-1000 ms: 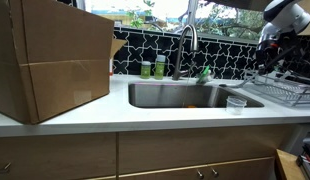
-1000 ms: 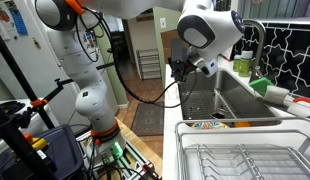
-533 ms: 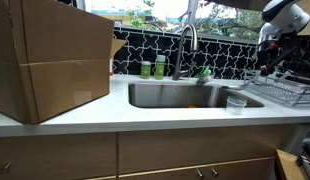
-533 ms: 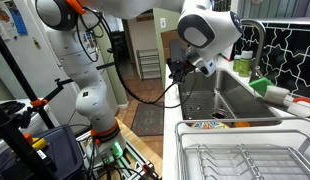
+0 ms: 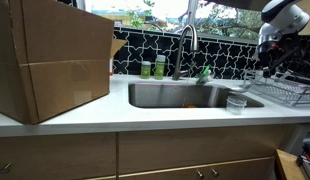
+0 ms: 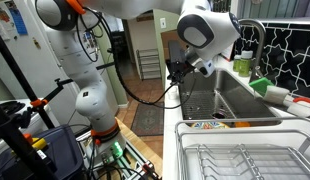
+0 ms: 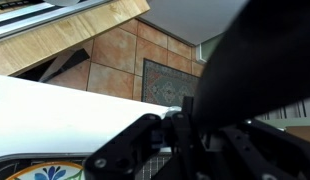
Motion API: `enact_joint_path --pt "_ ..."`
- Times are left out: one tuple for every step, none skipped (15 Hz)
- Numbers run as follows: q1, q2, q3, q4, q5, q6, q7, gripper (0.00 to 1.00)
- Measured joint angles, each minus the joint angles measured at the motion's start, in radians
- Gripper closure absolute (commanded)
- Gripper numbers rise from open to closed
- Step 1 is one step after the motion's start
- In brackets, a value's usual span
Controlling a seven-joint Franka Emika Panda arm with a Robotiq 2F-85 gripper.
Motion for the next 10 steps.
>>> enact_joint_path --pt "0.000 -0.002 0.000 -0.001 -0.004 0.000 -0.003 0.98" --pt "0.000 -0.003 0.001 -0.003 -0.008 -0.001 -0.005 0.98" --pt "0.000 -0.005 0.001 -0.005 -0.011 -0.001 -0.008 0.98" --pt "0.000 -0.006 0.001 -0.008 -0.014 -0.001 -0.010 0.98" --pt "0.000 -0.008 0.001 -0.011 -0.017 -0.001 -0.012 0.98" --pt "0.000 -0.010 0.001 -0.015 -0.020 -0.001 -0.014 0.98" --pt "0.000 -0.011 0.002 -0.018 -0.024 -0.001 -0.015 0.98" --pt "0.001 -0.012 0.002 -0.020 -0.027 -0.001 -0.017 0.98" --pt "0.001 -0.013 0.002 -0.022 -0.030 -0.001 -0.019 0.98" --pt "0.001 -0.015 0.003 -0.023 -0.034 -0.001 -0.021 0.98"
